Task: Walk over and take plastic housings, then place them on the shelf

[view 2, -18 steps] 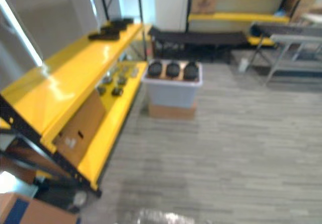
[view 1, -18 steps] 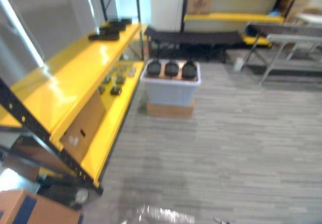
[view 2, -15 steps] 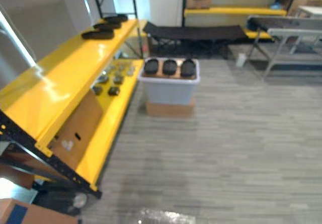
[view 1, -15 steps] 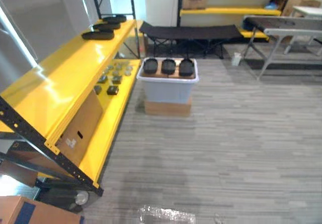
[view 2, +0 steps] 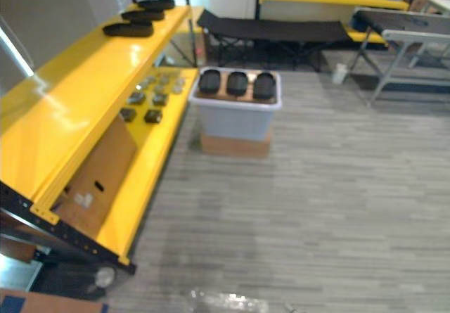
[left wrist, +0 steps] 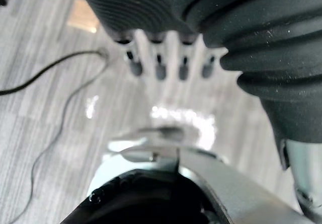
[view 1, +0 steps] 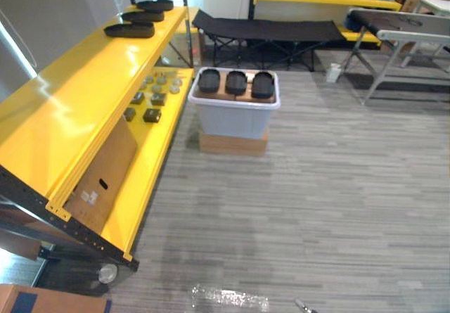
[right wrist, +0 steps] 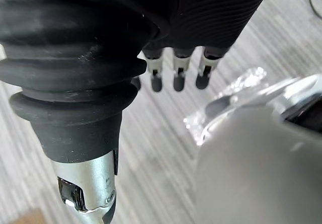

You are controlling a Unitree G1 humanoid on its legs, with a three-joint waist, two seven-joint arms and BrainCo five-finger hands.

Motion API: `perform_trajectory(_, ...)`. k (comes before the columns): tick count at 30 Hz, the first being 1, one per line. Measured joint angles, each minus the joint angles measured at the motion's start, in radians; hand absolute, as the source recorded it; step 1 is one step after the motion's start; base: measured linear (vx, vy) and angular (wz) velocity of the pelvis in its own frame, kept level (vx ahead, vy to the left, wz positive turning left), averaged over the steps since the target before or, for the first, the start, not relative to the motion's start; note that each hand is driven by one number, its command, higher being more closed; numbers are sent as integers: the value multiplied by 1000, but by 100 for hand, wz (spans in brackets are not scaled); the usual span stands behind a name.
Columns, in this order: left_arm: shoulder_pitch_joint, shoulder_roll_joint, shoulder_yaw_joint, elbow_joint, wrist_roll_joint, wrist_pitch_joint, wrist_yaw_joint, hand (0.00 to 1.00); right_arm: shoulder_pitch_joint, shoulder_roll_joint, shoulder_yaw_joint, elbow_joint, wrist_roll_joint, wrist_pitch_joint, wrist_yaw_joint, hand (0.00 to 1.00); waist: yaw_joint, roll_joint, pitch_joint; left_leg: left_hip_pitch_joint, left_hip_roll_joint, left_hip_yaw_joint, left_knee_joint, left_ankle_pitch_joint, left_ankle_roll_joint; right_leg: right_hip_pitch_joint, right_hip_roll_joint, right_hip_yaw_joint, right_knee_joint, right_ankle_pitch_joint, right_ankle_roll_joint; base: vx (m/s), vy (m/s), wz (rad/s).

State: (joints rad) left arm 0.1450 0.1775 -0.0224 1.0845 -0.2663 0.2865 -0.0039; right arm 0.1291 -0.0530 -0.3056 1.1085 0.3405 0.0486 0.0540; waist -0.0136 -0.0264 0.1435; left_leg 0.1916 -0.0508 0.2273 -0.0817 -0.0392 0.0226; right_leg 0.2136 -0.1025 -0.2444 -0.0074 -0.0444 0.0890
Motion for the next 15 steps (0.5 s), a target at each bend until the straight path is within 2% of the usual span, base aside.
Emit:
perform_trajectory(5, 0, -8, 0, 2, 1, 1, 32, 0, -2, 0, 4, 0, 0, 0, 18, 0, -1, 9, 9, 1, 1, -1, -7, 11, -4, -2, -1, -2, 7, -7, 2, -114, -16, -1)
perform_trajectory(11, 3, -17, 0, 28, -5, -2, 64, 0, 4, -13, 27, -1, 1, 0, 18, 0, -1, 7, 14, -2, -4, -3, -8, 15, 1, -12, -7, -7, 20, -25, 1, -97, 22, 4)
perform_trajectory(12, 4, -17, 2, 28, -6, -4, 72, 0, 5, -17, 37, -4, 3, -2, 18, 0, 0, 4, 13, -13, -16, -2, -8, 7, 12, -44, -21, -7, 64, -55, 21, -38, 79, 1)
perform_trajectory(14, 5, -6, 1, 26, -2, -8, 75, 0, 14, -10, 52, -8, 19, -15, 13, 0, 0, -21, 20, -27, -42, 13, 19, -9, 32, -110, -67, -15, 177, -104, 61, 33, 97, 14)
perform_trajectory(15, 4, 2, 0, 22, 0, -9, 75, 0, 27, -2, 52, -9, 40, -28, 10, 0, -4, -36, 30, -41, -45, 27, 55, -45, 61, -147, -107, -25, 293, -139, 111, 100, 69, 21)
